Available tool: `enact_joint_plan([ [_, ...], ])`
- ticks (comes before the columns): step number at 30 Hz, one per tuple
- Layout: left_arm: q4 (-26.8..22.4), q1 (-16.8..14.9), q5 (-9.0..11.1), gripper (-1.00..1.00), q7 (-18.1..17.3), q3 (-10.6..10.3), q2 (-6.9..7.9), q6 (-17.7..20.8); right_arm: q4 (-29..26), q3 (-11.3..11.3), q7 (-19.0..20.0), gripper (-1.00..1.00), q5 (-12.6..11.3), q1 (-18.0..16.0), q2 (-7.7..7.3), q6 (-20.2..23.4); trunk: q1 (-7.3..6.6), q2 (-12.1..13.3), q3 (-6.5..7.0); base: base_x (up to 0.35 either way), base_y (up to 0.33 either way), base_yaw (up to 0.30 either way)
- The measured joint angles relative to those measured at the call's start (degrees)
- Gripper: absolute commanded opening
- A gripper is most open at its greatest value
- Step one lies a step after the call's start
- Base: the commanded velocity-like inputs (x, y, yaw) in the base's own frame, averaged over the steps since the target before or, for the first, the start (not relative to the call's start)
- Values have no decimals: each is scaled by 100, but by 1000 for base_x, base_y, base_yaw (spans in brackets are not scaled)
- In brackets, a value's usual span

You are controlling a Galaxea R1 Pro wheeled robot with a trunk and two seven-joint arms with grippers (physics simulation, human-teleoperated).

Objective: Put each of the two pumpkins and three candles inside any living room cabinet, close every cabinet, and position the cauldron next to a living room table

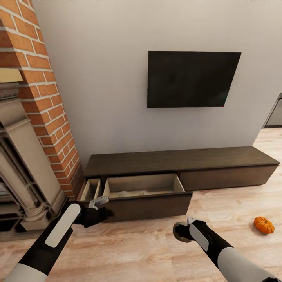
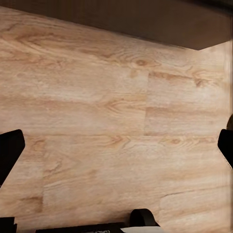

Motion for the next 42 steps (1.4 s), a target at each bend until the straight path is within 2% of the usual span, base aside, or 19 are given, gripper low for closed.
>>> enact_joint_plan([
  [5, -386, 20, 38, 100, -6, 3, 27, 1, -5, 0, 0, -100, -1, 3, 0, 0, -110, 201, 90, 0, 0, 0],
  [12, -937, 53, 403, 100, -3, 24, 88, 2, -13, 0, -7, -100, -19, 5, -16, 30, -264, 481, 215, 0, 0, 0],
  [16, -1031, 61, 463, 100, 0, 28, 94, 3, -111, 0, 0, -100, -55, 4, -18, 72, -352, 642, 288, 0, 0, 0],
  [20, -1045, 62, 472, 100, 1, 34, 95, 3, -421, -2, -3, -100, -83, 4, -20, 127, -439, 802, 360, 0, 0, 0],
  [24, -1043, 62, 473, 100, 1, 34, 95, 3, -765, -2, -3, -100, -108, 4, -23, 419, -527, 963, 431, 0, 0, 0],
  [28, -1043, 62, 473, 100, 1, 33, 95, 3, -1810, 17, -10, -100, -119, 7, -41, 815, -615, 1123, 504, 0, 0, 0],
  [31, -1044, 63, 474, 100, 1, 29, 95, 3, -2401, 27, -24, -100, -155, 18, -217, 1079, -681, 1244, 557, 0, 0, 0],
  [35, -1044, 62, 475, 100, 2, 27, 95, 3, -2600, 32, -36, -100, -413, 23, -322, 1180, -769, 1404, 629, 0, 0, 0],
  [37, -1044, 62, 475, 100, 2, 27, 94, 3, -2605, 33, -38, -100, -442, 24, -333, 1178, -813, 1485, 665, 0, 0, 0],
  [42, -1040, 62, 468, 100, 2, 21, 95, 4, -2582, 35, -44, -100, -471, 25, -341, 1145, -814, 1486, 665, 0, 0, 0],
])
